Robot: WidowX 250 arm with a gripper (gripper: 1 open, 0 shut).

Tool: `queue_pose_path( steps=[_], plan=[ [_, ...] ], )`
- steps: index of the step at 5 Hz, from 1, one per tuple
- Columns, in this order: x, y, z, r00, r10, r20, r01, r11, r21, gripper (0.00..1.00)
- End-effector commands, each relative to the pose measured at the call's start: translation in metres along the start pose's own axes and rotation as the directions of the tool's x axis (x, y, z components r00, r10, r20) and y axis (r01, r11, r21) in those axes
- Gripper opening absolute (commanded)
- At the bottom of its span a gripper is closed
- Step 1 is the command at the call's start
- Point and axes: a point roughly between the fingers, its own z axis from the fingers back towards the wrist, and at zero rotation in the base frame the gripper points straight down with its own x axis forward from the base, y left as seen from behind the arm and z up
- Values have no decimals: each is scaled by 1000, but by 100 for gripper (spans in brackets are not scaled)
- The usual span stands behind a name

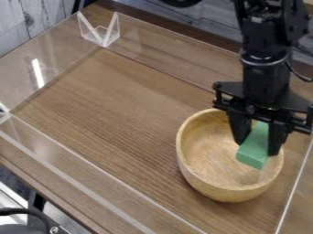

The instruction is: Put green stick into wooden bowl

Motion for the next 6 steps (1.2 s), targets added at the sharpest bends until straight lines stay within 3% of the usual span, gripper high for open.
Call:
queue_pose_path(
  steps=[1,2,3,5,6],
  plan=[
    [3,2,7,1000,3,16,-3,1000,-1,100],
    [2,4,10,1000,11,7,-11,1000,-1,100],
    [4,6,18,1000,11,23,-11,1000,-7,100],
    [9,9,38,998,10,66,-9,1000,-21,100],
    [10,16,62,995,21,101,-17,999,-37,100]
  ],
)
